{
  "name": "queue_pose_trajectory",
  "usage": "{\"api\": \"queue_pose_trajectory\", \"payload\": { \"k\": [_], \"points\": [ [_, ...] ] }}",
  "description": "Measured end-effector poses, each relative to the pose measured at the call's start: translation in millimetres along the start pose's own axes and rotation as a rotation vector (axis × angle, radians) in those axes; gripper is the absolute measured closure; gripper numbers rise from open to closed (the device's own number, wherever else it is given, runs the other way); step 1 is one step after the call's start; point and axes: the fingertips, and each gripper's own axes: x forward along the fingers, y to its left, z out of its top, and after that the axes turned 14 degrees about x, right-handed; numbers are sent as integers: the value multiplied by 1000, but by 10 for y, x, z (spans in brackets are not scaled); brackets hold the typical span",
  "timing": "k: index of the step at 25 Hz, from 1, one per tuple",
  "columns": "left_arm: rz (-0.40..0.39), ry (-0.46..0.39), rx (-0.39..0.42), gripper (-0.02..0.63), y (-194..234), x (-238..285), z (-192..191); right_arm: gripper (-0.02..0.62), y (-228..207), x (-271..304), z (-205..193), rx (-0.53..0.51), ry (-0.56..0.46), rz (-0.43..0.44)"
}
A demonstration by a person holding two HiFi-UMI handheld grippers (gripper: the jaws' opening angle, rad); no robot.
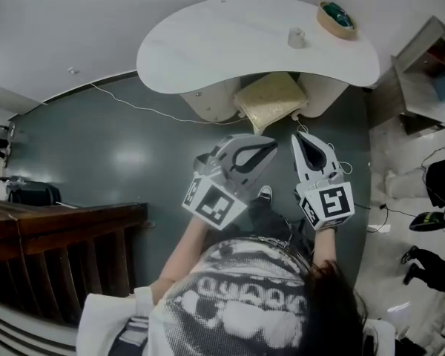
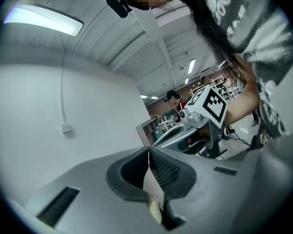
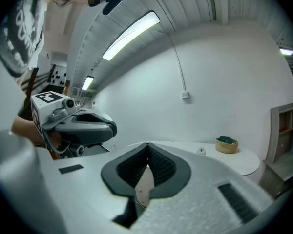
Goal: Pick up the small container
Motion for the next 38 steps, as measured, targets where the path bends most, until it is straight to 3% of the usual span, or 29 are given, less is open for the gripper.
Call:
{"api": "queue_pose_trajectory", "payload": {
  "k": [11, 26, 38],
  "points": [
    [29, 62, 7, 601, 206, 576, -143, 600, -685, 229, 125, 29, -4, 29],
    [9, 84, 20, 601, 386, 835, -352, 600, -953, 531, 141, 52, -11, 42],
    [-33, 29, 51, 601, 1337, 991, -1092, 600, -1117, 1661, 292, 27, 5, -29]
  ]
}}
